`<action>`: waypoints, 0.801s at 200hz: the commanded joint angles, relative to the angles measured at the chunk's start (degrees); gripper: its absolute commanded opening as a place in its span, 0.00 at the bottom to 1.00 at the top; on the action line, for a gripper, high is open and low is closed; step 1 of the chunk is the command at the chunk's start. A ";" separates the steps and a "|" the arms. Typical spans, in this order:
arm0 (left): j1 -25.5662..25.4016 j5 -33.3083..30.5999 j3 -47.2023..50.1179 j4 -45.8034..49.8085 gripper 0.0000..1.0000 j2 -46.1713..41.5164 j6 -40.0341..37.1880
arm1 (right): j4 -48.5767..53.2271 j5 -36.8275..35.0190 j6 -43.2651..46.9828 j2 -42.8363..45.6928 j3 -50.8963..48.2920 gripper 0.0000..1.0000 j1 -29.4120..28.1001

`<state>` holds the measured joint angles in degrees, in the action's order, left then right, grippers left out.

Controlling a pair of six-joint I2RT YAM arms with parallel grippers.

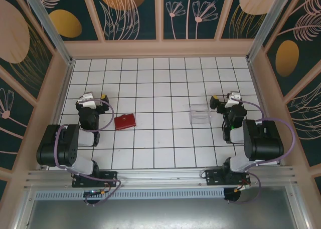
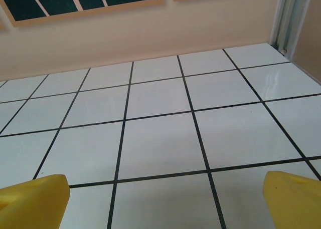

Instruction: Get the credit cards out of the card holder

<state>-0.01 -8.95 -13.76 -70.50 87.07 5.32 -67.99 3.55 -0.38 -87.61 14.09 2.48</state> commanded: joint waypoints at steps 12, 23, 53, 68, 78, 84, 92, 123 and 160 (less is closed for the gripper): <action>-0.28 0.95 0.22 -2.19 0.98 -0.06 -0.77 | -2.59 0.32 -0.23 -0.55 -0.26 0.99 0.11; -0.26 0.95 0.22 -2.19 0.98 -0.07 -0.84 | -2.58 0.32 -0.25 -0.54 -0.24 0.99 0.12; -0.29 0.95 0.23 -2.27 0.99 -0.13 -0.70 | -2.59 0.32 -0.28 -0.54 -0.27 0.99 0.16; -0.32 0.95 0.22 -2.27 0.98 -0.14 -0.77 | -2.59 0.32 -0.28 -0.51 -0.25 0.99 0.23; -0.25 0.95 0.22 -2.27 0.99 -0.13 -0.71 | -2.59 0.32 -0.24 -0.47 -0.24 0.99 0.22; -0.27 0.95 0.22 -2.27 0.99 -0.14 -0.75 | -2.59 0.32 -0.25 -0.49 -0.24 0.99 0.23; -0.28 0.95 0.20 -2.27 0.99 -0.13 -0.75 | -2.59 0.34 -0.23 -0.54 -0.33 0.99 0.24; -0.25 0.99 0.27 -2.32 0.99 -0.10 -0.75 | -2.59 0.32 -0.28 -0.52 -0.28 0.99 0.24; -0.32 0.91 0.48 -2.64 0.99 -0.22 -0.84 | -2.57 -0.26 -0.28 -0.39 -0.26 0.99 0.01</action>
<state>-0.01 -8.95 -13.76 -70.50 87.07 5.32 -67.99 3.55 -0.38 -87.61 14.09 2.48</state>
